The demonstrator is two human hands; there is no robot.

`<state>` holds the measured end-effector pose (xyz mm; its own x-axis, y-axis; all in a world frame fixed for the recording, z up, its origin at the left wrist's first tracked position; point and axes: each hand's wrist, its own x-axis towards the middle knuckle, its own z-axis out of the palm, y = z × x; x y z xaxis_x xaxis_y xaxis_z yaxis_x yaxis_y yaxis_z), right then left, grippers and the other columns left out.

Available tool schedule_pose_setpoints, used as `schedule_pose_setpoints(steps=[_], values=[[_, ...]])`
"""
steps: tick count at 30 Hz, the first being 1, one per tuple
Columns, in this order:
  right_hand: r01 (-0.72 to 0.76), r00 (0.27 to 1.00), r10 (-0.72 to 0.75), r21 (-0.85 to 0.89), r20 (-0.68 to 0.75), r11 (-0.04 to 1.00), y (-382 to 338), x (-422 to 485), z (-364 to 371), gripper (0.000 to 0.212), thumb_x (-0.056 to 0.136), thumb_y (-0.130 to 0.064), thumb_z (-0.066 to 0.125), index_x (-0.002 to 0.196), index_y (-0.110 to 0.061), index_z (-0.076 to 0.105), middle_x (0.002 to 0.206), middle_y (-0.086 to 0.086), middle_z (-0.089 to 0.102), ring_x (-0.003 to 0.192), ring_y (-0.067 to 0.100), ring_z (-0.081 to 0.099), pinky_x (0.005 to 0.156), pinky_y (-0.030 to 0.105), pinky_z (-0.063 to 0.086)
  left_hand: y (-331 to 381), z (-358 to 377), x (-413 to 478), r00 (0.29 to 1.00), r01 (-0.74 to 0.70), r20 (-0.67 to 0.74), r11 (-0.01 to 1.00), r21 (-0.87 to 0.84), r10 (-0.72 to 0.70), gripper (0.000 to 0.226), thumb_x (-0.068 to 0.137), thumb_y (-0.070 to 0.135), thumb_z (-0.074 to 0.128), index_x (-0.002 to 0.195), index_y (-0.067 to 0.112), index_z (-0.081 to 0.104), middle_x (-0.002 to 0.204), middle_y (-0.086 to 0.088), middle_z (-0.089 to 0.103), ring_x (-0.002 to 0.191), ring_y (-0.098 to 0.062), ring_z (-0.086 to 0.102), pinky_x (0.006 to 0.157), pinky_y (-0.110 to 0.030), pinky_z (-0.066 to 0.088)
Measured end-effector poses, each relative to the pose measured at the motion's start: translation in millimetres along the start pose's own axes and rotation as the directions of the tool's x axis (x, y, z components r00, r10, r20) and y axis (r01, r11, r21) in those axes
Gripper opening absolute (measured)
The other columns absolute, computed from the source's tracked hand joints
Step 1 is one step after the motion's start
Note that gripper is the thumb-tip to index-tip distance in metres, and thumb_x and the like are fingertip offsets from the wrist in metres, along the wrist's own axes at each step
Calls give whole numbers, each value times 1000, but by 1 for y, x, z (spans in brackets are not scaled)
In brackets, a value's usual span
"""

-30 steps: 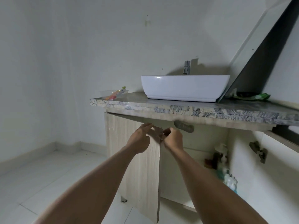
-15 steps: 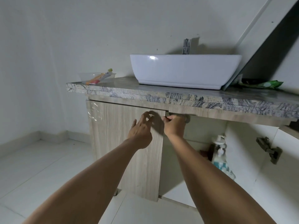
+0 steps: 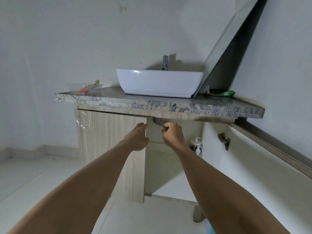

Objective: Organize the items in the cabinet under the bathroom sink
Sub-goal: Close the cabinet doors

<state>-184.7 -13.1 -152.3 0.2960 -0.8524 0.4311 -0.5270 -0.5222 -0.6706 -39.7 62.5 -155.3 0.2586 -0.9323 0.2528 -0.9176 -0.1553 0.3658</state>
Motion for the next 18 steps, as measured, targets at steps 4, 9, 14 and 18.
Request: schedule_pose_setpoints(steps=[4, 9, 14, 18], values=[[27, 999, -32, -113, -41, 993, 9, -55, -66, 23, 94, -17, 60, 113, -14, 73, 108, 10, 73, 97, 27, 68, 82, 33, 55, 49, 1, -42, 997, -69, -36, 996, -64, 67, 67, 93, 22, 60, 153, 12, 31, 157, -9, 34, 142, -27, 36, 114, -37, 34], [-20, 994, -24, -395, -106, 918, 33, -115, -149, 18, 93, -14, 59, 75, -17, 61, 78, 3, 63, 78, 30, 62, 61, 27, 42, 119, 24, -78, 986, -166, -46, 975, -151, 161, 71, 84, 39, 63, 149, 20, 40, 152, -5, 43, 139, -27, 43, 110, -47, 41], [-114, 986, 14, -600, -169, 792, 49, -150, -232, 12, 94, -18, 61, 102, -14, 68, 98, 7, 68, 90, 31, 65, 69, 30, 48, 210, 48, -109, 960, -276, -18, 935, -221, 279, 73, 88, 39, 68, 150, 12, 39, 151, -9, 45, 138, -27, 43, 111, -41, 39], [-245, 964, 128, -584, -235, 774, 73, -169, -277, 7, 86, -18, 61, 90, -18, 67, 84, 4, 66, 72, 26, 62, 66, 33, 55, 272, 63, -136, 918, -375, 36, 895, -242, 394, 86, 81, 58, 72, 149, 17, 40, 149, -2, 48, 141, -22, 39, 111, -43, 38]])
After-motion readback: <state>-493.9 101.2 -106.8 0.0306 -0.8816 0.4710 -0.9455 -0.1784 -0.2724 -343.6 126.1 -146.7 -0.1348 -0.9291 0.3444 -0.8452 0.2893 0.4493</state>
